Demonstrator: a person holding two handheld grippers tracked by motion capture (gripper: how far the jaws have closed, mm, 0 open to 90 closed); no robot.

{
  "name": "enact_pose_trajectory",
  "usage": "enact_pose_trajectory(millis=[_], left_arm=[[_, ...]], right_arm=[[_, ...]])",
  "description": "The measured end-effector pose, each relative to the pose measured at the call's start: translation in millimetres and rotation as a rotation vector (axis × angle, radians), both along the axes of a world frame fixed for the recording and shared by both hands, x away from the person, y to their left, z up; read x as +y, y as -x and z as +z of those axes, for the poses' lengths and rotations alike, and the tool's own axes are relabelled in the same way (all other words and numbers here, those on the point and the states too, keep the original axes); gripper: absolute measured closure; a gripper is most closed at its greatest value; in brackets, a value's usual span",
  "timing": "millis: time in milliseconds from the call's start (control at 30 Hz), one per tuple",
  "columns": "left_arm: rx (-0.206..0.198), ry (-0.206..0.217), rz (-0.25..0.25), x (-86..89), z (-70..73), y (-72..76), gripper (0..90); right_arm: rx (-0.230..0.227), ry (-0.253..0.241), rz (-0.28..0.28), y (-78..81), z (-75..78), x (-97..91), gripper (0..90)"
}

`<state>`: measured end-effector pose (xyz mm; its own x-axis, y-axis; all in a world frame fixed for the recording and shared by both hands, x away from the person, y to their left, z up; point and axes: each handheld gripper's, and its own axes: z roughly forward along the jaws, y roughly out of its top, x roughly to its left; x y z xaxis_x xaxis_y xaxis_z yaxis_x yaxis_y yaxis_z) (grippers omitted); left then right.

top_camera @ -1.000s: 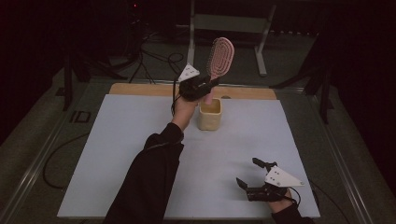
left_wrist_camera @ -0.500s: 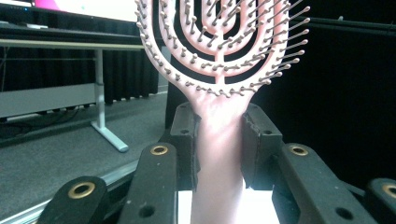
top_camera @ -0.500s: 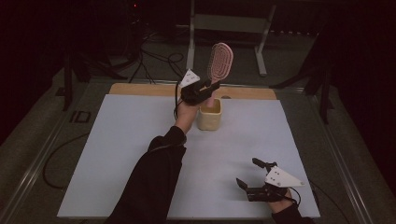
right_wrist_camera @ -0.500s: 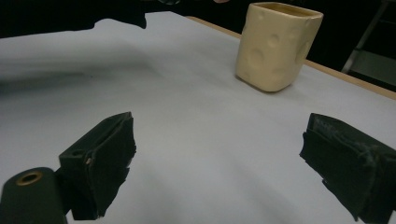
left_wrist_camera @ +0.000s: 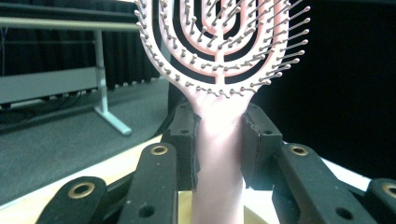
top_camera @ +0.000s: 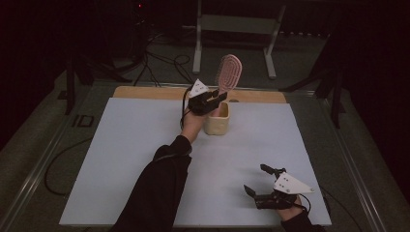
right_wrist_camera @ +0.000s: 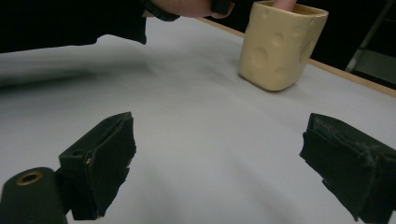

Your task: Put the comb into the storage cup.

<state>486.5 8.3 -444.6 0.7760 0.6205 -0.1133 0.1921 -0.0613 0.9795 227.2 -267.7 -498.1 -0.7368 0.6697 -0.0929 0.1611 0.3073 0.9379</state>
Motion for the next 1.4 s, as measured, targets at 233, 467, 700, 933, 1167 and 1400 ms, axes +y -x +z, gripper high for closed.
enact_pose_trajectory(millis=[233,467,700,933,1167,1400], left_arm=[[0.037,-0.071,0.001,-0.9,-4.3,-0.2,69.7],[0.089,-0.152,-0.029,-4.9,-8.8,-2.3,69.6],[0.099,-0.194,-0.029,-4.9,-9.0,-2.9,69.3],[0.158,-0.194,-0.041,2.0,-2.1,-6.0,37.2],[0.191,-0.199,-0.128,9.8,5.5,-4.2,8.2],[0.205,-0.211,-0.152,11.3,11.3,-0.5,0.0]], right_arm=[[0.002,0.001,0.0,0.2,-0.4,-0.1,9.3],[0.006,-0.001,0.006,0.3,-0.7,0.1,9.3],[0.008,-0.002,0.008,0.0,-1.0,0.0,9.3],[0.009,0.0,0.006,0.1,-0.9,0.0,9.3],[0.007,0.002,0.002,0.3,-0.6,0.4,9.3],[0.004,0.002,0.0,0.2,-0.5,-0.3,9.3]])
